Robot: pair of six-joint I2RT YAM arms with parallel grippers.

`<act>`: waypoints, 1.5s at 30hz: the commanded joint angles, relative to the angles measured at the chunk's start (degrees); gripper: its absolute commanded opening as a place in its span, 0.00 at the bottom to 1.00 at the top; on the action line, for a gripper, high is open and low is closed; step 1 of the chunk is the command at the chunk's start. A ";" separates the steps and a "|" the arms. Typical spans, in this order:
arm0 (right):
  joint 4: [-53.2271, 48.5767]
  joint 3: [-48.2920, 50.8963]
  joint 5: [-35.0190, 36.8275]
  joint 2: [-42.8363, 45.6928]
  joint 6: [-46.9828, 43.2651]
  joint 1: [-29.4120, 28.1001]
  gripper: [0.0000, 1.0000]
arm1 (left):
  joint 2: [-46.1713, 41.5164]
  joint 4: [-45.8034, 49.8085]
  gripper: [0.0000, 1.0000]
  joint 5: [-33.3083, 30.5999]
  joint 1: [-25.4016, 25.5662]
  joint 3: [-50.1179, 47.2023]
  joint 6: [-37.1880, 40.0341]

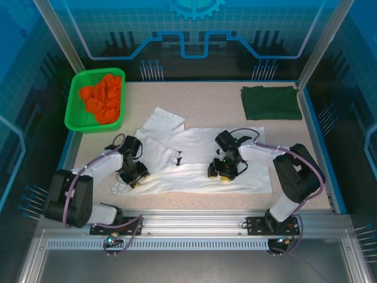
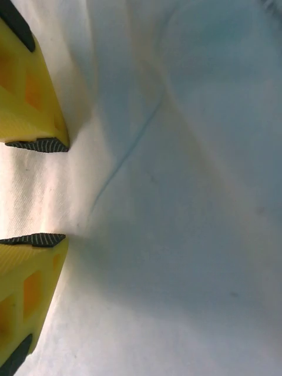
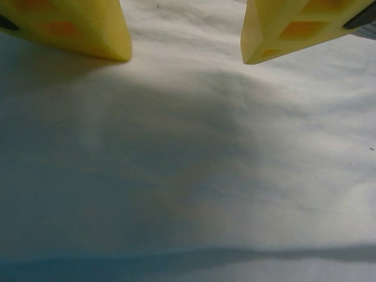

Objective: Fold and stack the t-shirts

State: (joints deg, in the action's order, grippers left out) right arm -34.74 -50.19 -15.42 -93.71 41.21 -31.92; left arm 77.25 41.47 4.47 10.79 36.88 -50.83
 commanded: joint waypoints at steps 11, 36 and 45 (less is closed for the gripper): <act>-0.99 11.79 2.36 9.24 2.72 4.32 0.66 | -6.67 6.17 0.48 -6.22 -8.35 -4.06 0.14; -13.92 17.80 11.00 23.96 10.52 31.88 0.64 | -1.31 3.10 0.48 -0.95 5.08 -5.72 -8.81; -16.15 17.30 8.77 24.57 8.35 31.71 0.71 | -7.16 9.80 0.51 -6.94 -2.52 -6.46 -7.17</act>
State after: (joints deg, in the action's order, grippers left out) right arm -48.62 -32.40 -5.96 -70.91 50.39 -0.78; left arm 71.35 46.02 3.97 10.55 32.03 -58.52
